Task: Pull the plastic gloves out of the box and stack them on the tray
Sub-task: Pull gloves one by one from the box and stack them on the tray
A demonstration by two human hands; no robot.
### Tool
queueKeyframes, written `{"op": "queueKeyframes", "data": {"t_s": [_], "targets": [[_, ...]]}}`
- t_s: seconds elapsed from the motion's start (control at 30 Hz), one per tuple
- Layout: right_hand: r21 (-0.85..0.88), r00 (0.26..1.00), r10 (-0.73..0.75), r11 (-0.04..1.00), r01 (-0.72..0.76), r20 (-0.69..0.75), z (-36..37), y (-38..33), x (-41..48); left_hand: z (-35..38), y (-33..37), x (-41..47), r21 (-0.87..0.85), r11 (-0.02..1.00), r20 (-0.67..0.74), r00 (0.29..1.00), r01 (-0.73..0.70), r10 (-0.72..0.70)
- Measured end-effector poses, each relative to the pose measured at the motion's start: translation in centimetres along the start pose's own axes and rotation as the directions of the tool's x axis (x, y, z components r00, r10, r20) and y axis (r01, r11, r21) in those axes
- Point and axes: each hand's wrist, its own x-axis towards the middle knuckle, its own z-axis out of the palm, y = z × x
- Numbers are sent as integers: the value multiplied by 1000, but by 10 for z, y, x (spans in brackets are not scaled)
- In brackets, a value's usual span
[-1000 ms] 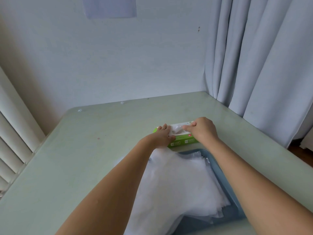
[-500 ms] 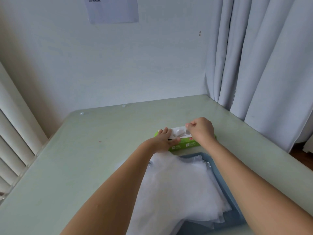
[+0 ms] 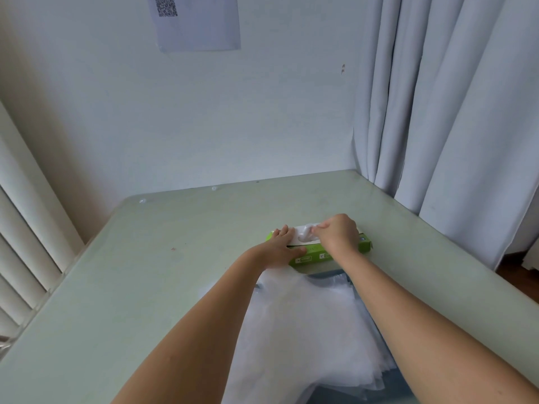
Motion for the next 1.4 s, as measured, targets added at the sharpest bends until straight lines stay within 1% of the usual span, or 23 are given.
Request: {"op": "queueKeyframes", "data": {"t_s": [0.13,0.27,0.37,0.5,0.57,0.67,0.73,0.83,0.9,0.93,0.97,1.0,1.03,1.07,1.1,1.13,1.17,1.2,1.23,1.27,1.3,1.37,1.4], "targets": [[-39,995,-95,995,96,24,-7,-1,-2,1,-3,-2,-32,999,-14,1000,-26,26],[-43,979,-206,978,206,13,-21,-7,-5,2,-4,-1,-71,997,-28,999,-39,37],[-18,951,-294,955,297,91,-31,-15,-6,0,-5,-2,-163,986,-25,999,-34,31],[12,943,-315,949,316,105,-43,-23,-2,0,-7,-1,-248,969,-11,1000,-16,13],[111,946,-311,947,300,92,-48,-26,0,-1,-8,0,-261,965,-16,1000,-18,14],[374,955,-275,902,216,110,-57,-29,0,0,-8,3,-187,982,-8,1000,-20,19],[481,950,-299,848,223,85,-66,-36,-1,1,-7,4,-153,988,-10,1000,-16,15],[599,943,-332,752,275,-15,-85,-51,-6,0,-6,3,-143,989,-24,999,-32,29],[665,943,-329,695,274,-45,-102,-61,-13,-3,-5,3,-193,981,-31,999,-17,11],[699,945,-326,667,256,-35,-109,-64,-17,-4,-4,4,-258,966,-55,998,-3,-11],[720,945,-326,649,244,-26,-115,-65,-21,-7,-2,5,-357,934,-112,993,-15,-27],[723,945,-327,648,240,-21,-121,-65,-25,-9,1,4,-489,871,-191,980,-48,-53],[713,944,-330,655,249,-27,-130,-63,-30,-13,7,2,-627,775,-249,963,-83,-99],[702,941,-337,663,261,-31,-138,-60,-35,-17,13,-1,-756,641,-268,956,-131,-122],[696,937,-350,666,268,-27,-144,-58,-39,-22,17,-4,-874,465,-216,970,-140,-114],[692,932,-362,667,276,-22,-152,-54,-44,-26,22,-11,-962,252,-123,991,-107,-52],[688,926,-378,669,281,-11,-159,-51,-49,-31,26,-19,-997,67,-35,998,-39,60],[679,922,-388,677,284,1,-165,-48,-54,-35,29,-26,-1000,-16,14,981,18,192],[666,919,-395,689,286,13,-170,-45,-58,-39,30,-32,-999,-15,36,948,43,315],[653,918,-396,701,288,21,-173,-41,-61,-43,34,-38,-999,32,52,922,43,384],[640,916,-400,710,294,22,-177,-38,-67,-47,39,-48,-994,103,69,919,31,387],[634,914,-406,710,307,12,-182,-33,-76,-55,50,-64,-950,311,85,948,-15,306],[637,913,-409,704,313,4,-184,-31,-79,-58,54,-73,-909,415,91,951,-42,296]]}}
